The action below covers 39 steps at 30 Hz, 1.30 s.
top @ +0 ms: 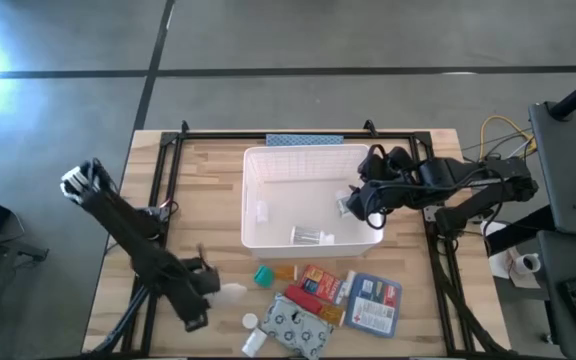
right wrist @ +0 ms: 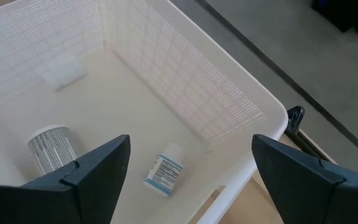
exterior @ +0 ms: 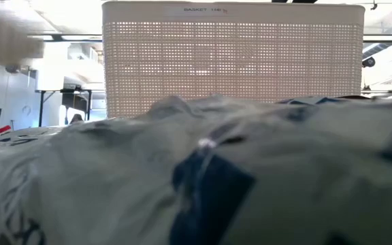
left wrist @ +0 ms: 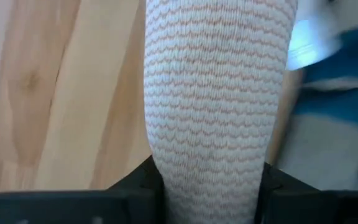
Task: Pick & place medical supplies in basket/bin
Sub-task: Put the white bandage into the white bin
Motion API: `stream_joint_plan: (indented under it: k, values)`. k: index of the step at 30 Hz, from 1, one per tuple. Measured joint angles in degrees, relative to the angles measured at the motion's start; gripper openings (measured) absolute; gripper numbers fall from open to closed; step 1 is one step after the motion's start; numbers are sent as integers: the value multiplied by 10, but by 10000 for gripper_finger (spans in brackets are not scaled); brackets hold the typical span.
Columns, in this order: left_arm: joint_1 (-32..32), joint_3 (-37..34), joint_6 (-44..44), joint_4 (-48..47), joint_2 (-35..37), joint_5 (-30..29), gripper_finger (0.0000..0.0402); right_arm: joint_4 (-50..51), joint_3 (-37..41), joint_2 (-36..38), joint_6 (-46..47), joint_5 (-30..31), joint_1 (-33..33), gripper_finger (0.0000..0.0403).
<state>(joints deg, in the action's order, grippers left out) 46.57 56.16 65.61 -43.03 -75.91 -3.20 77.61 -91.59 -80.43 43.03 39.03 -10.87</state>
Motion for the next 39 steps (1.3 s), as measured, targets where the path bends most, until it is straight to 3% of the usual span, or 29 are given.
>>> stream_joint_plan:
  k: [3, 8, 12, 16, 19, 23, 25, 31, 39]
  values:
    - [0, 20, 7, 4, 75, -89, 105, -1, 0, 1, -2, 0, 0, 328]
    - [-4, 59, -57, 14, 167, -328, 111, -2, 0, 1, -1, 1, 0, 328]
    - [-42, 81, -203, 78, 200, -398, 113, -2, 0, 1, -1, 1, 0, 328]
    - [-137, 93, -351, 163, 194, -383, 114, -4, 0, 0, -1, 1, 2, 328]
    - [-239, 95, -416, 211, 167, -292, 115, -4, 0, 0, 0, 2, 5, 328]
    - [-353, 95, -413, 227, 104, -151, 115, -4, 0, 0, 2, 2, 4, 328]
    - [-387, 95, -411, 225, 67, -120, 115, -4, 0, 0, 5, 1, 4, 328]
    - [-417, 126, -412, 215, -18, -118, 143, -4, 0, 0, 8, -6, 3, 328]
    - [-416, 260, -492, 110, -95, -149, 256, 1, 0, 0, 5, -16, 3, 328]
